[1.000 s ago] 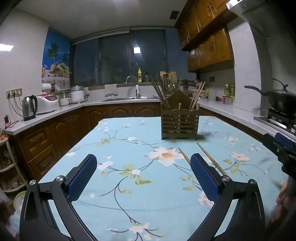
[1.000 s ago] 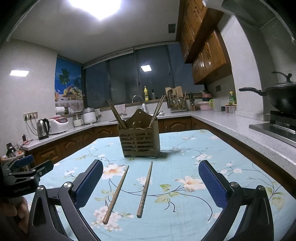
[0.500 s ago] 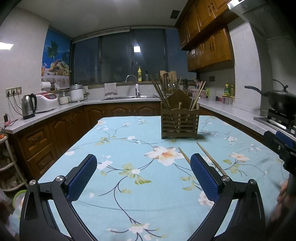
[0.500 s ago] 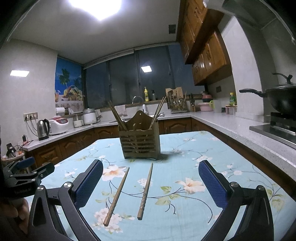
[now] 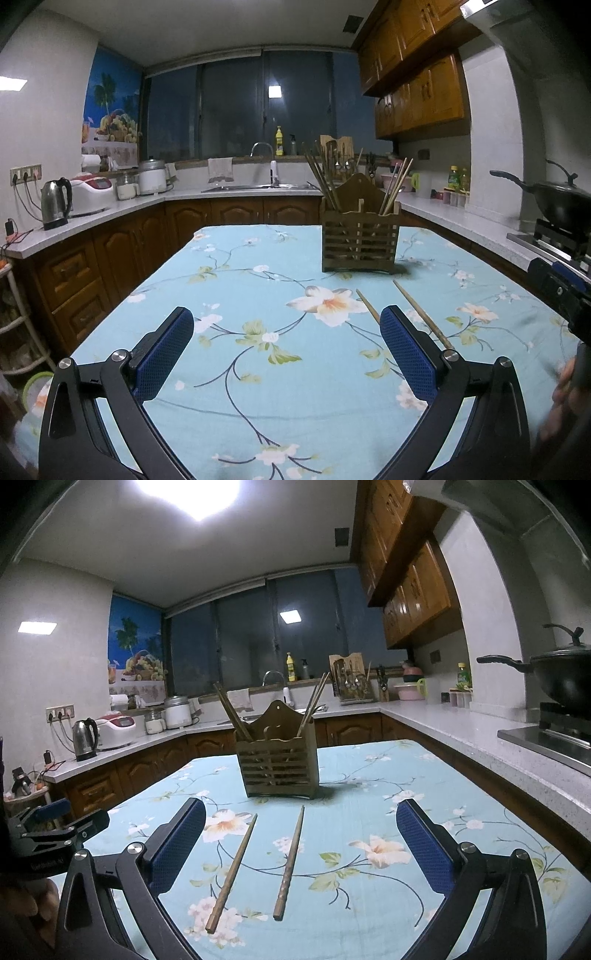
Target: Organize utensils
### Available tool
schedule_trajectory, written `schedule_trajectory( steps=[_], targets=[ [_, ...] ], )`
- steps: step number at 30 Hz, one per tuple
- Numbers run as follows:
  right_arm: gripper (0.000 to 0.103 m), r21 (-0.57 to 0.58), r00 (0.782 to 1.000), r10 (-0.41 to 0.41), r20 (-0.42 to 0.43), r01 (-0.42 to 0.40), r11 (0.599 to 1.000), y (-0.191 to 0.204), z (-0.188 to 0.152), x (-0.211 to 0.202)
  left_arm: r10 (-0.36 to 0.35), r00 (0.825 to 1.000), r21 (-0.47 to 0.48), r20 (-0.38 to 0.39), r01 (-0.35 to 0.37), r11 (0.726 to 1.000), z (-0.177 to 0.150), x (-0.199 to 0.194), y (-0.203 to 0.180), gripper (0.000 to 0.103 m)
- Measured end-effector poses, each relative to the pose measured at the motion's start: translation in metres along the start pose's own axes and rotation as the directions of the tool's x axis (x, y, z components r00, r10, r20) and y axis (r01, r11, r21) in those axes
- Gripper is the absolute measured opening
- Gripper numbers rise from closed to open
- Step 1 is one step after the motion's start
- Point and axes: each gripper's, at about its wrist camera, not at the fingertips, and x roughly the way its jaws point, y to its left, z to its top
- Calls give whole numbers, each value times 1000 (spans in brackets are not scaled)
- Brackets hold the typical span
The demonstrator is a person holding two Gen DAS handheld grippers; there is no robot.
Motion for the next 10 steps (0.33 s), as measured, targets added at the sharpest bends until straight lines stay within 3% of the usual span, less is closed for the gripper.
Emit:
schedule_trajectory(
  steps=[10],
  targets=[
    [103, 12, 1000, 3, -20, -3, 1000, -3, 1, 5, -21, 999, 3, -26, 21, 1000, 2, 6, -2, 103]
  ],
)
